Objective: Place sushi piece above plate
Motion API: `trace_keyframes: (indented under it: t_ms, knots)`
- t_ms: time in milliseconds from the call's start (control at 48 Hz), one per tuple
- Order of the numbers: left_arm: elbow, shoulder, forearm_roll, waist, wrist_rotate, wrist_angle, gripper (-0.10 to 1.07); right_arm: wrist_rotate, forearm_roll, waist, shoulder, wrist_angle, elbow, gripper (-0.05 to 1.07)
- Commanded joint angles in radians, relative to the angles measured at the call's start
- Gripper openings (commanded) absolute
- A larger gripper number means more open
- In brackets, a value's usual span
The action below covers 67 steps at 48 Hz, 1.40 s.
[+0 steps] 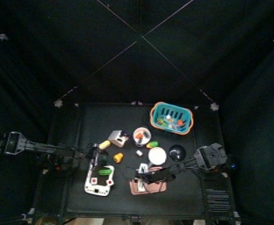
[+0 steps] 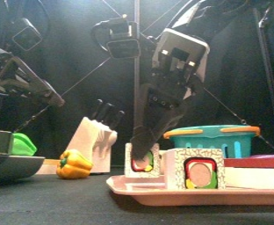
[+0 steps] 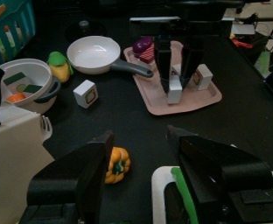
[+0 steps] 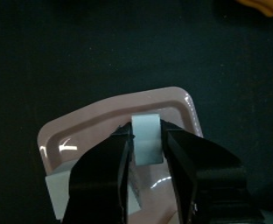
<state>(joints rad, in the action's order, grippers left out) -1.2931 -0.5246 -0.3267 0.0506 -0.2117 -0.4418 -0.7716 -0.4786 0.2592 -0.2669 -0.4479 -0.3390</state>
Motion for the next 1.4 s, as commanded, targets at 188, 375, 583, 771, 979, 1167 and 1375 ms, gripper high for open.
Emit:
trace_keyframes:
  t_ms: [188, 375, 583, 771, 979, 1167, 1375]
  knots:
    - [0.018, 0.000, -0.002, 0.003, 0.002, -0.005, 0.88, -0.014, -0.023, -0.043, 0.101, -0.011, 0.043, 0.56]
    - [0.017, 0.000, -0.002, 0.003, 0.002, -0.005, 0.88, -0.015, -0.041, -0.118, 0.101, -0.044, 0.052, 0.56]
    - [0.015, 0.000, 0.000, 0.003, 0.000, -0.003, 0.88, -0.012, -0.044, -0.184, 0.071, -0.049, 0.071, 0.56]
    - [0.017, 0.000, 0.002, 0.003, 0.000, -0.005, 0.88, -0.011, -0.075, -0.227, 0.028, -0.049, 0.106, 0.56]
    - [0.017, 0.000, 0.002, 0.003, 0.000, -0.005, 0.88, -0.011, -0.078, -0.259, -0.017, -0.049, 0.124, 0.56]
    - [0.015, 0.000, -0.002, 0.003, 0.000, -0.003, 0.88, -0.012, -0.086, -0.282, -0.034, -0.048, 0.124, 0.56]
    - [0.015, 0.000, -0.002, 0.003, 0.000, -0.003, 0.88, -0.015, -0.084, -0.299, -0.049, -0.038, 0.127, 0.59]
